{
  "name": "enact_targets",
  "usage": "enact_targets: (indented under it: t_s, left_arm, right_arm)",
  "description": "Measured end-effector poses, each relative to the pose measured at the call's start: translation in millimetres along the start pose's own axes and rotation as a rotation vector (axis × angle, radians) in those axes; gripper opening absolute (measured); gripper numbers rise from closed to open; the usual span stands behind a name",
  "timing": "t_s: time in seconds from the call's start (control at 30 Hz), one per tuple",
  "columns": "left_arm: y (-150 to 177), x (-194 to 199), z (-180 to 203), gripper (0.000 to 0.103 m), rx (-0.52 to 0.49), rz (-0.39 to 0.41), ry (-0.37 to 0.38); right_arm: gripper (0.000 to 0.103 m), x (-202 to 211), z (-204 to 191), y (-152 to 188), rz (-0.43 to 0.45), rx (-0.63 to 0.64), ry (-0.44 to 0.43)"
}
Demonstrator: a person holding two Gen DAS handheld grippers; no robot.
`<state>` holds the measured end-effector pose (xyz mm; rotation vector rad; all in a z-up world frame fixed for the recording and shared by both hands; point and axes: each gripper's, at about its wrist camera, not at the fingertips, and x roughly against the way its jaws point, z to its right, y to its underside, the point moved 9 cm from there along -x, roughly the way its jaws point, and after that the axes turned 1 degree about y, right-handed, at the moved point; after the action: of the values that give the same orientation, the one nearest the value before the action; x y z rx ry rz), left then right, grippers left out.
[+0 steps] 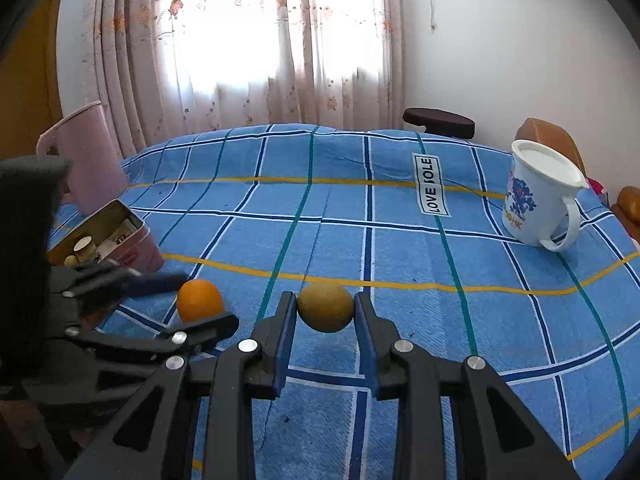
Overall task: Organize fruits
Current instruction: 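Grasp the yellow-green fruit with the right gripper while the left gripper grasps the orange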
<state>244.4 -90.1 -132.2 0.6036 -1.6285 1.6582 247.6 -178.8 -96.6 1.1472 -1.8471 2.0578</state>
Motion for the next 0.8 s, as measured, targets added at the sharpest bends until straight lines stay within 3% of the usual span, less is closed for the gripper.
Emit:
enact_targets:
  t_s: [0.2, 0.5, 0.8]
  left_arm:
    - [0.1, 12.1, -1.7, 0.042, 0.025, 0.043, 0.030]
    - [-8.7, 42.5, -5.1, 0.042, 0.011, 0.188, -0.034]
    - [-11.7, 55.5, -2.3, 0.042, -0.004, 0.254, -0.066]
  right_arm:
    - [0.031, 7.6, -4.7, -3.2, 0.042, 0.020, -0.019]
    - [0.031, 20.7, -9.2, -7.1, 0.108, 0.038, -0.022]
    - [0.031, 30.9, -13.0, -10.9, 0.161, 0.049, -0.028]
